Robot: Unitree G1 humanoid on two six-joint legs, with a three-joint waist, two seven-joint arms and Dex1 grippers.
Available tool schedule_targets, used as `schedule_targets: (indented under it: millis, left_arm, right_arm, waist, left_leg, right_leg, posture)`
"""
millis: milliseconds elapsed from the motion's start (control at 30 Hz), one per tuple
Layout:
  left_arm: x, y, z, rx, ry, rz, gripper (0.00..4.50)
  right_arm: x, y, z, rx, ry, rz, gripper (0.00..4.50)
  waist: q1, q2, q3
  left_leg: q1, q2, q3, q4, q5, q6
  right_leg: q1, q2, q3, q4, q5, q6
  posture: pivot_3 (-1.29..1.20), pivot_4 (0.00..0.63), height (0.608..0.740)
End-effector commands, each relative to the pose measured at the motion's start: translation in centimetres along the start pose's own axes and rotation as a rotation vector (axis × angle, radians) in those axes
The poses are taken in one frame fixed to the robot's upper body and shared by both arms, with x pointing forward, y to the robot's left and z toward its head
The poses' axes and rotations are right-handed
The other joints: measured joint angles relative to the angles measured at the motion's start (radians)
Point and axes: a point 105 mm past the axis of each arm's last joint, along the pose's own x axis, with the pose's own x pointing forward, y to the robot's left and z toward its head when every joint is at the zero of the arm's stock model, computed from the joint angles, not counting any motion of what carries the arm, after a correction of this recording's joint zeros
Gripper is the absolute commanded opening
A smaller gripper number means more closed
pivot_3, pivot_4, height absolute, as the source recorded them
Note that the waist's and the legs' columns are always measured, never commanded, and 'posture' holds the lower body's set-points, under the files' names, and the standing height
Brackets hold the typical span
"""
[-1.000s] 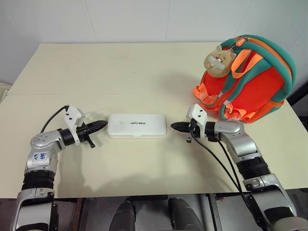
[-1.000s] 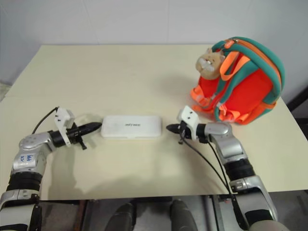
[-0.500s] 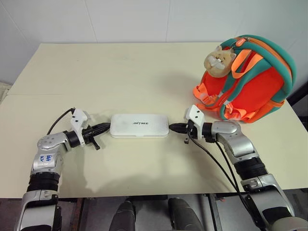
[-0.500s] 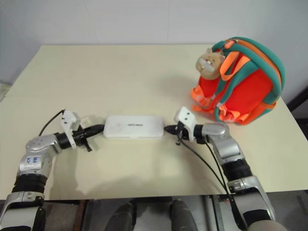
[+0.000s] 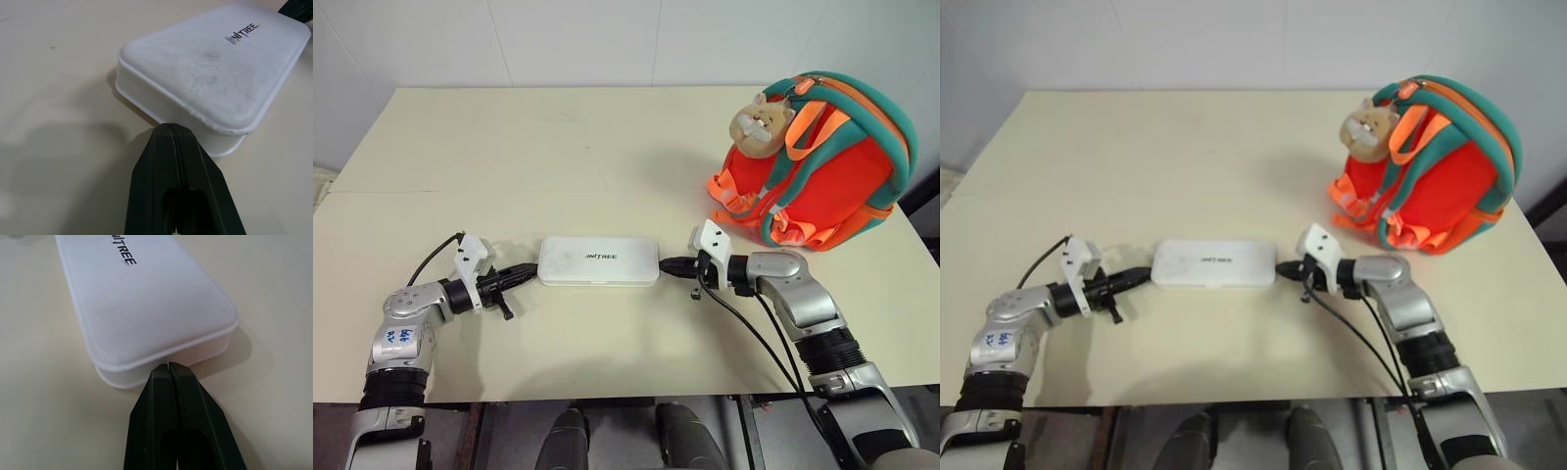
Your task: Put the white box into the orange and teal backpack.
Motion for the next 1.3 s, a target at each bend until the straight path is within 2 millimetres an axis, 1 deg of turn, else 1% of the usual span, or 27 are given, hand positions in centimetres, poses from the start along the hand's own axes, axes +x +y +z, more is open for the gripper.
schedule_targets:
  millis: [33,267,433,633,667,767,800,867,1000,1100,1167,1233,1267,1300]
  left_arm:
    - [0.9,-1.9,0.5,0.010,-0.024,-0.091,0.00]
    - [0.8,-4.2,0.3,-0.031,-0.026,-0.144,0.00]
    - [0.7,-5.5,0.1,-0.050,-0.020,-0.170,0.00]
    - [0.3,-6.0,0.0,-0.054,0.000,-0.167,0.00]
    - [0.2,-5.8,0.0,-0.053,0.005,-0.158,0.00]
    - [-0.4,-4.6,0.0,-0.043,0.033,-0.112,0.00]
    - [-0.5,-4.0,0.0,-0.035,0.045,-0.094,0.18]
    - [-0.7,-3.4,0.1,-0.031,0.064,-0.090,0.60]
    - [-1.1,-2.0,0.2,-0.032,0.102,-0.082,1.81]
    - [-1.4,-0.5,0.7,-0.107,0.095,-0.065,2.79]
    - [-1.6,-0.2,1.0,-0.184,0.100,-0.087,3.42]
    - [-1.5,-0.4,1.6,-0.296,0.113,-0.153,4.05]
    - [-1.4,-0.5,1.9,-0.342,0.117,-0.175,4.37]
    - [-1.3,-0.5,2.1,-0.382,0.127,-0.186,4.44]
  right_arm:
    - [-0.2,1.0,1.7,-0.039,-0.060,0.051,0.06]
    - [-2.4,1.6,0.9,-0.023,-0.022,0.066,0.06]
    - [-3.7,1.4,0.2,-0.014,0.009,0.060,0.06]
    - [-4.2,1.1,-0.2,0.028,0.020,0.058,0.06]
    - [-4.4,1.1,-0.2,0.030,0.031,0.052,0.06]
    - [-5.0,0.9,0.0,0.046,0.042,0.045,0.06]
    - [-5.5,0.9,0.1,0.059,0.046,0.043,0.23]
    - [-6.2,0.9,0.2,0.082,0.060,0.044,0.68]
    - [-7.6,0.8,0.6,0.158,0.075,0.014,1.99]
    - [-8.7,0.5,1.2,0.242,0.081,-0.018,3.06]
    - [-9.1,0.6,1.8,0.313,0.078,-0.016,3.74]
    - [-9.3,1.6,3.0,0.403,0.060,0.047,4.42]
    - [-9.3,1.8,3.3,0.430,0.060,0.055,4.50]
    - [-9.1,2.0,3.5,0.448,0.064,0.060,4.50]
  waist:
    - [0.000,0.000,0.000]
    - [0.002,0.000,0.000]
    - [0.002,0.000,0.000]
    - [0.002,0.000,0.000]
    - [0.002,0.000,0.000]
    - [0.002,0.000,0.000]
    - [0.002,0.000,0.000]
    - [0.003,0.000,0.000]
    - [0.003,0.000,0.000]
    - [0.004,0.000,0.000]
    - [0.004,0.000,0.000]
    - [0.003,0.000,0.000]
    - [0.001,0.000,0.000]
    - [-0.001,0.000,0.000]
  left_leg:
    - [0.000,0.000,0.000,0.000,0.000,0.000]
    - [0.000,0.000,0.000,-0.002,0.000,0.000]
    - [0.000,0.000,0.000,-0.002,0.000,0.000]
    - [0.000,0.000,0.000,-0.002,0.000,0.000]
    - [0.000,0.000,0.000,-0.002,0.000,0.000]
    - [0.000,0.000,0.000,-0.002,0.000,0.000]
    - [0.000,0.000,0.000,-0.002,0.000,0.000]
    - [0.000,0.000,0.000,-0.002,0.000,0.000]
    - [0.000,0.000,0.000,-0.002,0.000,0.000]
    - [0.000,0.000,0.000,-0.002,0.000,0.000]
    - [-0.001,0.000,0.000,-0.003,0.000,0.000]
    - [-0.001,0.000,0.000,-0.003,0.000,0.000]
    - [-0.001,0.000,0.000,-0.003,0.000,0.000]
    - [-0.001,0.000,0.000,-0.004,0.000,0.000]
  right_leg:
    - [0.000,0.000,0.000,0.000,0.000,0.000]
    - [0.000,0.000,0.000,-0.004,0.000,0.000]
    - [0.001,-0.001,0.000,-0.006,0.000,0.000]
    - [0.002,0.000,0.000,-0.006,0.000,0.000]
    - [0.002,-0.001,0.000,-0.006,0.000,0.000]
    - [0.002,-0.001,0.000,-0.007,0.000,0.000]
    - [0.002,-0.001,0.000,-0.007,0.000,0.000]
    - [0.001,0.000,0.000,-0.007,0.000,0.000]
    - [0.002,-0.001,0.000,-0.008,-0.001,-0.002]
    - [0.001,-0.001,0.000,-0.008,-0.001,-0.003]
    - [0.001,-0.001,0.000,-0.008,-0.001,-0.002]
    - [0.001,-0.001,0.000,-0.008,-0.001,-0.002]
    - [0.001,0.000,0.000,-0.007,-0.001,-0.001]
    - [0.000,0.000,0.000,-0.007,-0.001,-0.001]
  posture:
    - [0.00,0.150,0.740]
    - [0.00,0.150,0.740]
    - [0.00,0.150,0.740]
    - [0.00,0.150,0.740]
    - [0.00,0.150,0.740]
    - [0.00,0.150,0.740]
    - [0.00,0.150,0.740]
    - [0.00,0.150,0.740]
    - [0.00,0.150,0.740]
    - [0.00,0.150,0.740]
    - [0.00,0.150,0.740]
    - [0.00,0.150,0.740]
    - [0.00,0.150,0.740]
    - [0.00,0.150,0.740]
